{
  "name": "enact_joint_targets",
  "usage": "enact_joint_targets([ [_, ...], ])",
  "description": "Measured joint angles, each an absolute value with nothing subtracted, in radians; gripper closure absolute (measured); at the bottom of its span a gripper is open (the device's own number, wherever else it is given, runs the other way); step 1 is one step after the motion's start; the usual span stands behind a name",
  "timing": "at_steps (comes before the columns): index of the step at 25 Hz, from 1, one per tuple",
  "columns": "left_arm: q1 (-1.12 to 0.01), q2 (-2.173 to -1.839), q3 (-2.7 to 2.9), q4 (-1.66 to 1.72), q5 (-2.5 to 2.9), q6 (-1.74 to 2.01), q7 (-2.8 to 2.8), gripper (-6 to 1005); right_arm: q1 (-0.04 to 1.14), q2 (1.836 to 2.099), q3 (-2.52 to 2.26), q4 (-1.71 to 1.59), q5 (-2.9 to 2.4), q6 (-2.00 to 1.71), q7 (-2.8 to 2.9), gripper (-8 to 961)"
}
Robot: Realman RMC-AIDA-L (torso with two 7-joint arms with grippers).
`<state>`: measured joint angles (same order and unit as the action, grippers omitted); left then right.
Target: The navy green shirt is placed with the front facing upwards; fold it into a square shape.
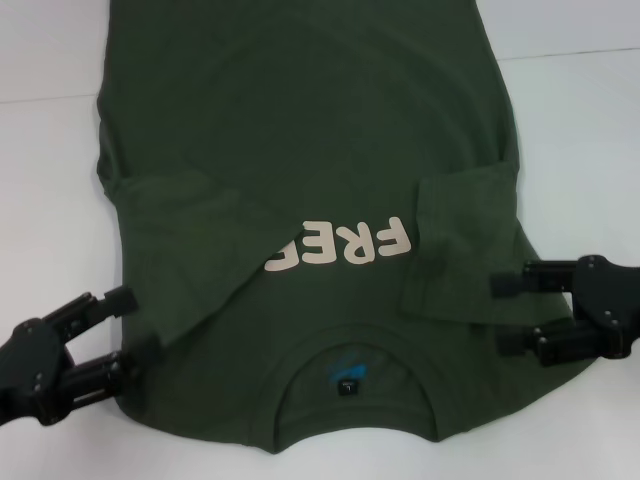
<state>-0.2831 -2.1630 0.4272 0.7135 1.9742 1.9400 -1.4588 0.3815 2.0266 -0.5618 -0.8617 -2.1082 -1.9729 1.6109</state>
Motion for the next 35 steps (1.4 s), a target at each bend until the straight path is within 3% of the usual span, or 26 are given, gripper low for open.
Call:
enact_joint_targets([
  [8, -0.262, -2.163, 0.412, 0.723, 2.051, 1.948, -1.48, 164, 0.346, 2.01, -0.52, -0.858, -2.112, -1.968, 1.594, 41],
  [15, -0.26, -2.149, 0.396, 0.795, 2.126, 1.906, -1.796, 165, 0.345, 1.972, -0.472, -0.864, -2.114, -1.98, 1.677, 42],
  [25, -0.286, -2.141, 0.408, 0.852, 2.229, 1.852, -2.28, 168, 0.369, 1.974, -0.477, -0.866, -2.154, -1.972, 1.678, 44],
  [35, -0.317, -2.147, 0.474, 0.815, 2.33, 1.656, -2.411, 222, 0.365, 1.973, -0.469, -0.868, -2.154, -1.973, 1.678, 45],
])
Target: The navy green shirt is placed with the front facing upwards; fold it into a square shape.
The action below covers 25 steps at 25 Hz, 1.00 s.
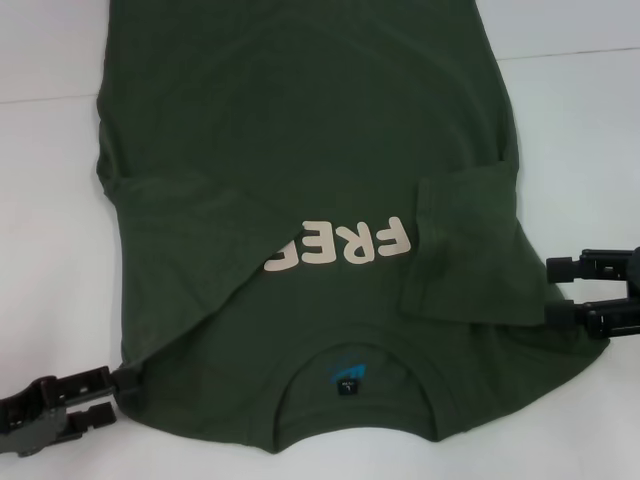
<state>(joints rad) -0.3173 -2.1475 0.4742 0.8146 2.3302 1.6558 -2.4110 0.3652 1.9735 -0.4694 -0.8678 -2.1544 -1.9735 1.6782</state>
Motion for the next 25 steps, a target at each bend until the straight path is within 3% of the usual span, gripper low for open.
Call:
enact_joint_targets([
  [25, -0.36, -2.146, 0.489, 0.773, 2.349, 1.598, -2.43, 222, 0.367, 1.972, -0.466, -0.863, -2.149, -1.977, 1.686, 48],
])
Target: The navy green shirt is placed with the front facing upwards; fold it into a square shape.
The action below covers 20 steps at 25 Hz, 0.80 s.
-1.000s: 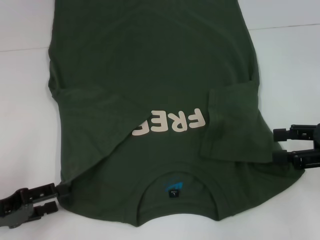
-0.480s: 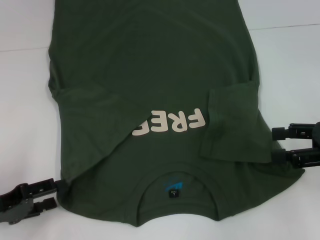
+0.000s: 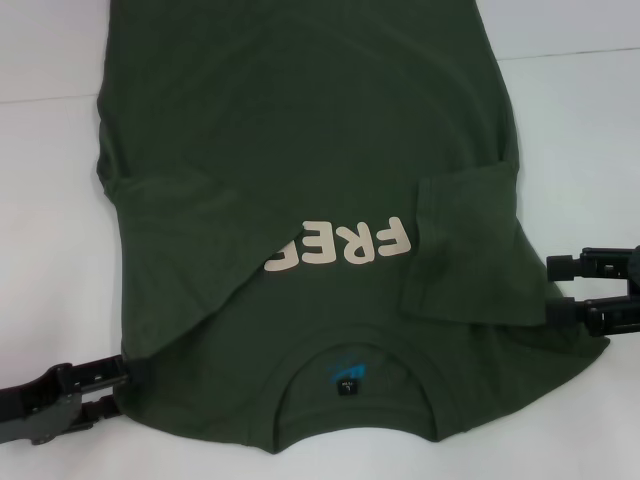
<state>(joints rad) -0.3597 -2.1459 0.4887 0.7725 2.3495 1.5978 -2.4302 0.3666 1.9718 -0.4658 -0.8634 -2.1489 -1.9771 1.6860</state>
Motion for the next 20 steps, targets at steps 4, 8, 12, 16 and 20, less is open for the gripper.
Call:
enact_joint_targets([
  [4, -0.367, -2.146, 0.489, 0.763, 2.355, 1.592, -2.43, 223, 0.366, 1.971, -0.465, -0.865, -2.149, -1.978, 1.691, 48],
  [8, -0.371, -2.145, 0.489, 0.758, 2.356, 1.589, -2.431, 222, 0.367, 1.971, -0.465, -0.864, -2.149, -1.979, 1.692, 49],
  [12, -0.38, -2.145, 0.489, 0.75, 2.356, 1.588, -2.43, 222, 0.369, 1.971, -0.465, -0.861, -2.149, -1.979, 1.692, 49],
  [16, -0.39, -2.146, 0.49, 0.747, 2.356, 1.587, -2.428, 226, 0.369, 1.971, -0.465, -0.86, -2.148, -1.979, 1.692, 50],
  [20, -0.391, -2.147, 0.495, 0.747, 2.356, 1.586, -2.43, 239, 0.37, 1.971, -0.465, -0.859, -2.148, -1.979, 1.692, 50],
])
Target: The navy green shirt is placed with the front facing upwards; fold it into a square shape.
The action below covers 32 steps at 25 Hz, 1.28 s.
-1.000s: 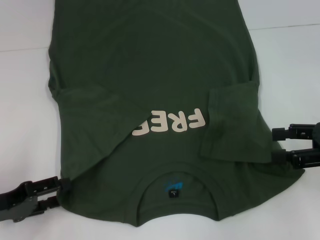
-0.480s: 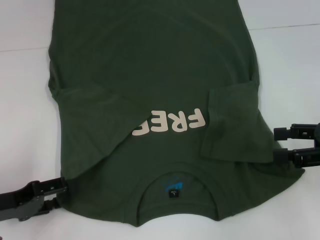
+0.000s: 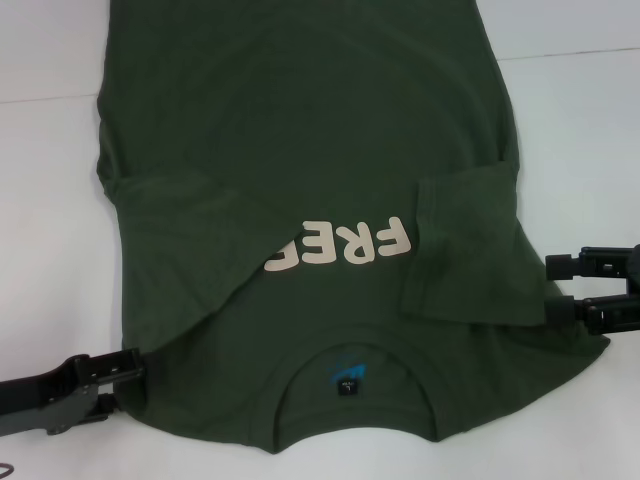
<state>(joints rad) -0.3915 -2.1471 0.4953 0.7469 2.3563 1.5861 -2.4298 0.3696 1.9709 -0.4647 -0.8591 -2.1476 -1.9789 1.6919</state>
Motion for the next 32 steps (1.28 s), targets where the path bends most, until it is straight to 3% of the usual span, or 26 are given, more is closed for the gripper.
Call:
enact_joint_targets([
  [11, -0.396, -2.145, 0.535, 0.75, 2.382, 1.589, -2.422, 273, 0.373, 1.971, -0.462, -0.859, -2.146, -1.98, 1.702, 51],
  [14, -0.399, -2.145, 0.537, 0.749, 2.382, 1.584, -2.423, 493, 0.373, 1.971, -0.462, -0.859, -2.146, -1.98, 1.702, 52],
  [19, -0.401, -2.145, 0.538, 0.749, 2.382, 1.572, -2.43, 727, 0.373, 1.971, -0.46, -0.859, -2.146, -1.98, 1.703, 52],
  [27, -0.403, -2.144, 0.539, 0.749, 2.382, 1.563, -2.433, 891, 0.373, 1.97, -0.459, -0.859, -2.146, -1.98, 1.719, 53],
  [32, -0.403, -2.143, 0.538, 0.748, 2.382, 1.563, -2.433, 963, 0.373, 1.952, -0.46, -0.866, -2.183, -1.962, 1.774, 54],
])
